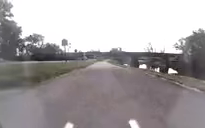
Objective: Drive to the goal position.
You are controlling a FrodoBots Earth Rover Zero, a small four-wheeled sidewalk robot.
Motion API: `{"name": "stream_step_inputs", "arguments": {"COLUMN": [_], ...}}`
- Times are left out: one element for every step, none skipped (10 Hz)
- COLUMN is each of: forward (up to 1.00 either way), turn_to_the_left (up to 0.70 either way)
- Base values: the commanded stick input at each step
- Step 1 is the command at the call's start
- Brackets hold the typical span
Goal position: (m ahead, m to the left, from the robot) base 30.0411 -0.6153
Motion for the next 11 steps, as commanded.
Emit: {"name": "stream_step_inputs", "arguments": {"forward": [0.7,0.7,0.7,0.7,0.7,0.7,0.7,0.7,0.7,0.7,0.7], "turn_to_the_left": [0.0,0.0,0.0,0.0,0.0,0.0,0.0,0.0,0.0,0.0,0.0]}}
